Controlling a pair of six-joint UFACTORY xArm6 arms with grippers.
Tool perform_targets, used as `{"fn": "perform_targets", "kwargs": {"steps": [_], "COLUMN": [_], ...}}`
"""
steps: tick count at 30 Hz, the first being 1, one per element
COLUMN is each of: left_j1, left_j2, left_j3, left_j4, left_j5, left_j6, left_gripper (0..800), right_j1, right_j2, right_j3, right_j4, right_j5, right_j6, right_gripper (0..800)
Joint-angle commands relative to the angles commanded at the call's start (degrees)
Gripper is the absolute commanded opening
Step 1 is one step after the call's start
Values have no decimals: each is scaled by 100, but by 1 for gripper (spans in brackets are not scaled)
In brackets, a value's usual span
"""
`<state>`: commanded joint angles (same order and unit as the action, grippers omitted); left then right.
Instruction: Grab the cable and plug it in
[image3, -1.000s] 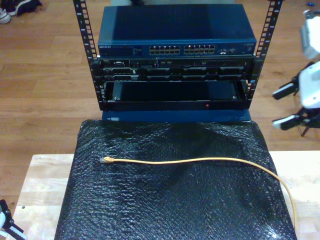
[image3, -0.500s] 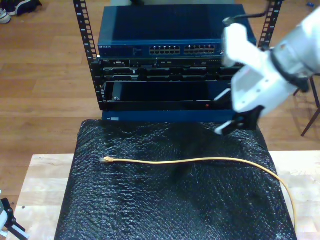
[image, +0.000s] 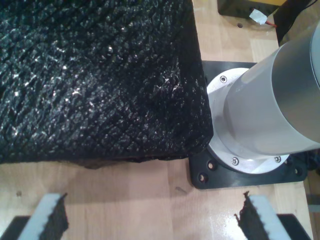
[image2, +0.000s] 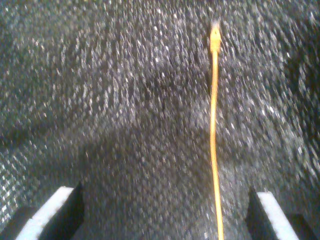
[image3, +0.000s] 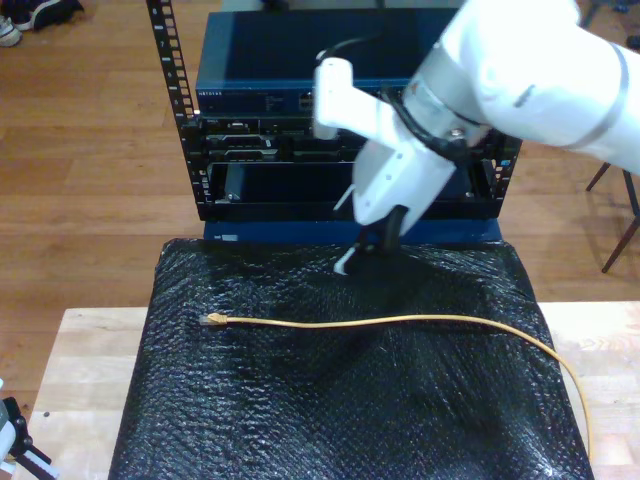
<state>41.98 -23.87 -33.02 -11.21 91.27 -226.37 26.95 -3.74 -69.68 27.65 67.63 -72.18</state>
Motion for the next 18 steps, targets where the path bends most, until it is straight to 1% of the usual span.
{"fn": "perform_targets", "kwargs": {"steps": [4,11,15,18], "left_j1": [0,0,0,0], "left_j2": [0,0,79,88], "left_j3": [18,26,26,26], "left_j4": [0,0,0,0], "left_j5": [0,0,0,0], "left_j6": [-18,-18,-18,-18], "left_gripper": [800,800,800,800], "right_j1": [237,545,826,1011], "right_j2": [325,835,1204,1424], "right_j3": [-316,-580,-879,-1125], "right_j4": [0,-18,-132,-167], "right_j5": [0,0,0,0], "right_j6": [255,510,659,765], "right_gripper": [797,798,798,798]}}
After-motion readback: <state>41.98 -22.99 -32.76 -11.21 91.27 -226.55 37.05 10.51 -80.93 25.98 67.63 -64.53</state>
